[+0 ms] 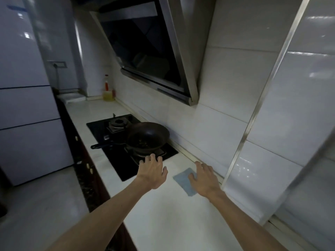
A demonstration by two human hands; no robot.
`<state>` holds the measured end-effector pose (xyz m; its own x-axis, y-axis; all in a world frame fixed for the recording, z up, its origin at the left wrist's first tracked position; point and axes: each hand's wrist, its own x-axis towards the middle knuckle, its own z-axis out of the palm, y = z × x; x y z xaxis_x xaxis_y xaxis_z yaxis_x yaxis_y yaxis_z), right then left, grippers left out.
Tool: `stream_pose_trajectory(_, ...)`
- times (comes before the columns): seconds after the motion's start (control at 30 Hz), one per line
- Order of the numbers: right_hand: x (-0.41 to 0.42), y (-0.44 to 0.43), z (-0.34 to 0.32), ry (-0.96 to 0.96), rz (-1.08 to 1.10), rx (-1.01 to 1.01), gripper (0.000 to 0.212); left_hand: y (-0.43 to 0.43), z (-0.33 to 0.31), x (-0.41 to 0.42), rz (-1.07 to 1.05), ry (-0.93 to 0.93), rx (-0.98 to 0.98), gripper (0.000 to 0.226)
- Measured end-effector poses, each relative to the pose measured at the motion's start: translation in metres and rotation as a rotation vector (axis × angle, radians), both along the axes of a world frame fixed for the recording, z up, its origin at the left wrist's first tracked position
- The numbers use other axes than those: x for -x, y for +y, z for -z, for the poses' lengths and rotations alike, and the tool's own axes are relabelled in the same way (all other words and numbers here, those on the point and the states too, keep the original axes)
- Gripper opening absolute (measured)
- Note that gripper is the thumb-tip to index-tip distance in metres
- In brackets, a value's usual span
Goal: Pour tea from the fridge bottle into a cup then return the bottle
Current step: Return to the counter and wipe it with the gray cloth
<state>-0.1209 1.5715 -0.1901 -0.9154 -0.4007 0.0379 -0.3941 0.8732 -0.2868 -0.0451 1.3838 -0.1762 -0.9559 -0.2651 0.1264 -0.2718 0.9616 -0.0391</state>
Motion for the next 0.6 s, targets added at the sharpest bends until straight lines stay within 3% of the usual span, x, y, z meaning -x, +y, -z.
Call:
stream_pose_trajectory(0.3, -0.002, -0.056, 0.016, -0.124, 0.260, 0.082, 0.055, -0.065, 0.021, 0.045, 0.249, -0.044, -0.009, 0.045)
stream_pose_trajectory(0.6, 0.002, -0.046, 0.055, -0.195, 0.469, 0.099, 0.056, -0.057, 0.054, 0.090, 0.461, -0.039, -0.016, 0.040)
